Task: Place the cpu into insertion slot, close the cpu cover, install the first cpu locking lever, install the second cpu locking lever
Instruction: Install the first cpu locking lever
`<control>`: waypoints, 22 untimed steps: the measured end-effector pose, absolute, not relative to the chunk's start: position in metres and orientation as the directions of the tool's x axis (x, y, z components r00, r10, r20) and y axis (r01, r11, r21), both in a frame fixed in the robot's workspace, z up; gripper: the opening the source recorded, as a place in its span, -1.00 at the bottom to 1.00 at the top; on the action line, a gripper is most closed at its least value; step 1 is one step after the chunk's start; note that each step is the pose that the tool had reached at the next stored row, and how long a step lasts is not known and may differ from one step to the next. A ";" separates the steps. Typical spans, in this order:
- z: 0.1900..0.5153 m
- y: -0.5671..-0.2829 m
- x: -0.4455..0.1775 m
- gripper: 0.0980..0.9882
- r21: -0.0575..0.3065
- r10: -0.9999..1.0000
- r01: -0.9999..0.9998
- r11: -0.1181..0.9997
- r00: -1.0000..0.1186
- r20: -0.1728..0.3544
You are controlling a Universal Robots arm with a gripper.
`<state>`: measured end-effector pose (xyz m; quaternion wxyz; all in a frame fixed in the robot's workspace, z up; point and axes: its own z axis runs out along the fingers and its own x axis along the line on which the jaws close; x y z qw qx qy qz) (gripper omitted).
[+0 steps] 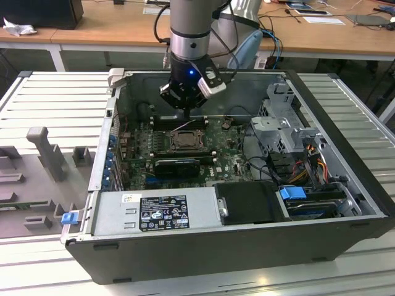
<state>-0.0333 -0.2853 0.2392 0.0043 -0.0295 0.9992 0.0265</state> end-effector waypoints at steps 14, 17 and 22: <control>0.224 -0.282 -0.030 -0.98 0.070 -0.074 -0.075 0.995 -0.997 -0.011; 0.223 -0.281 -0.028 -0.98 0.071 -0.082 -0.082 0.994 -0.997 -0.011; 0.221 -0.280 -0.023 -0.98 0.071 -0.082 -0.083 0.994 -0.997 -0.011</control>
